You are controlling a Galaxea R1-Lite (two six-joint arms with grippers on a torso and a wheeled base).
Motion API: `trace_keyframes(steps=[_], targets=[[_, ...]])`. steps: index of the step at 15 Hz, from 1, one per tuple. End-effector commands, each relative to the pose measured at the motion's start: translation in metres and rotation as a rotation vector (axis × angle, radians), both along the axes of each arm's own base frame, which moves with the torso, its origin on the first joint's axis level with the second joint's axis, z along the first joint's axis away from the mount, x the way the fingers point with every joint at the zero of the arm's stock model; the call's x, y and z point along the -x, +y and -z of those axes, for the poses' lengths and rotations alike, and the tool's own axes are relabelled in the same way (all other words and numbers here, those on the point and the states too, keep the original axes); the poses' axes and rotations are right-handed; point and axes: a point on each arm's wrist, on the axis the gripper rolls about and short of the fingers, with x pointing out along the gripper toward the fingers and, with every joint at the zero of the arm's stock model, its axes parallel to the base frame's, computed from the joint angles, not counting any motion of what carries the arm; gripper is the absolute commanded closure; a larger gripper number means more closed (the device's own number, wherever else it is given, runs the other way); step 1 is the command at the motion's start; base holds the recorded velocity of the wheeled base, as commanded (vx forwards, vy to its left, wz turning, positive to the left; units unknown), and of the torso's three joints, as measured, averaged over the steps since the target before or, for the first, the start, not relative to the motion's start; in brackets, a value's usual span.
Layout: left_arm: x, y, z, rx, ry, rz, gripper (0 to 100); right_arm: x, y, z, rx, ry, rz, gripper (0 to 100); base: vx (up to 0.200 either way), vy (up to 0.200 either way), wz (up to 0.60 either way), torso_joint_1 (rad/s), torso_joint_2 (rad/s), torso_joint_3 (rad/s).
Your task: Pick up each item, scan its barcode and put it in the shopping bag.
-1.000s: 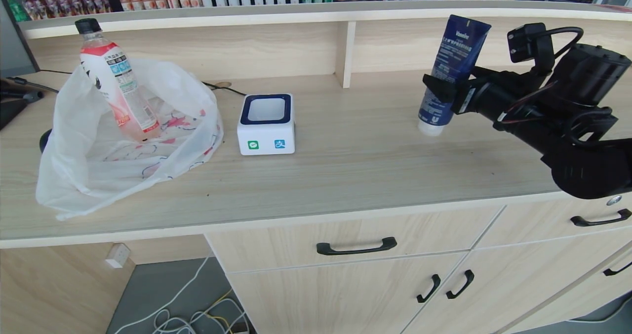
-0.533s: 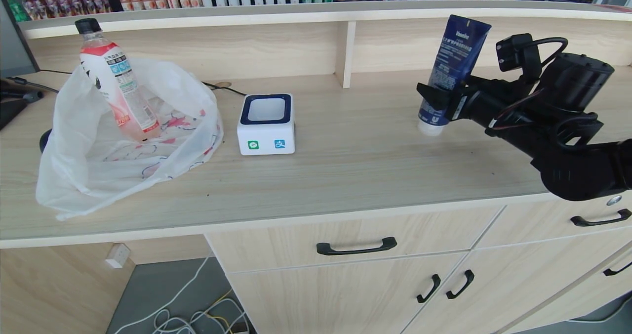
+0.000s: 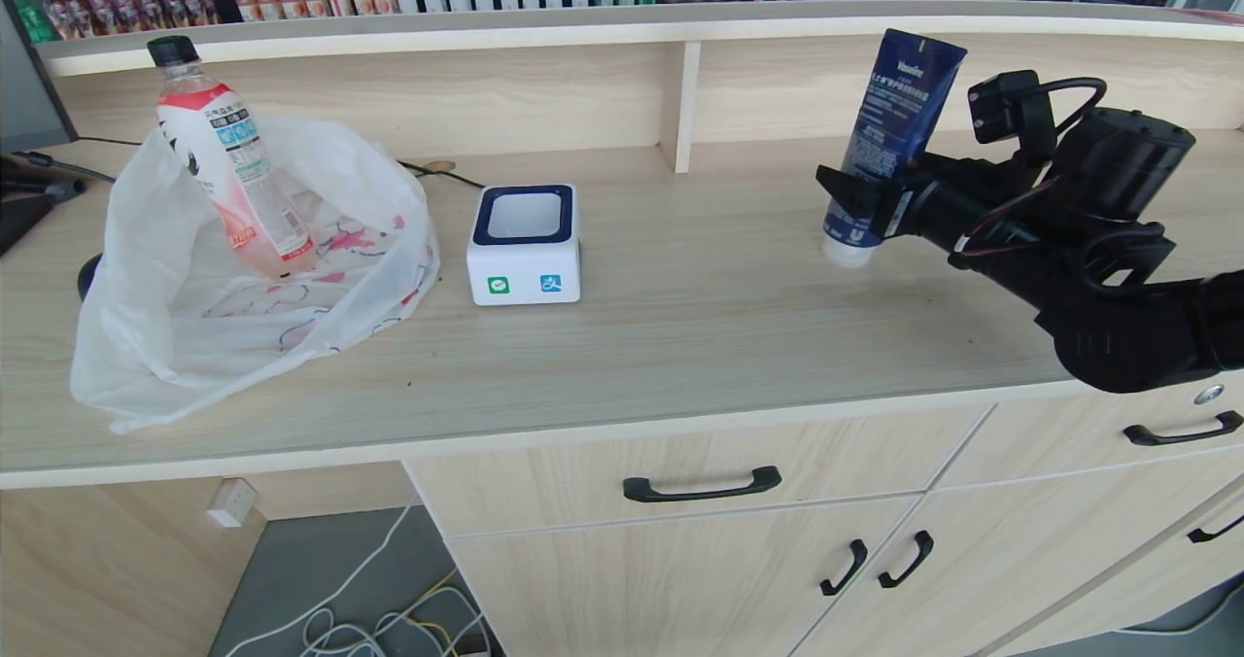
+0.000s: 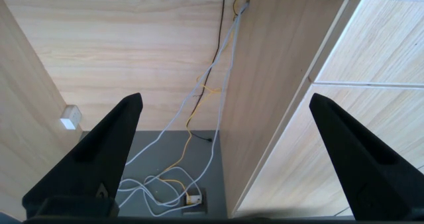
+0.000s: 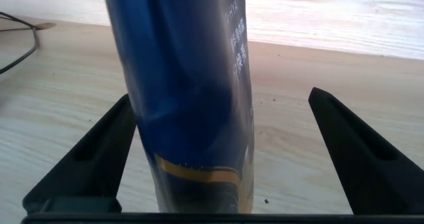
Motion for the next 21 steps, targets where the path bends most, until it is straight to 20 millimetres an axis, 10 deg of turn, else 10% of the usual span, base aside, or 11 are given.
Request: trace_keyframes(steps=[1, 21], targets=[[0.000, 0.000, 0.000, 0.001, 0.000, 0.000, 0, -0.001, 0.000, 0.001, 0.001, 0.001, -0.001, 100, 0.000, 0.000, 0.00, 0.000, 0.00, 0.000], [0.000, 0.000, 0.000, 0.001, 0.002, 0.000, 0, 0.011, 0.003, -0.013, -0.006, -0.032, -0.013, 100, 0.000, 0.000, 0.00, 0.000, 0.00, 0.000]])
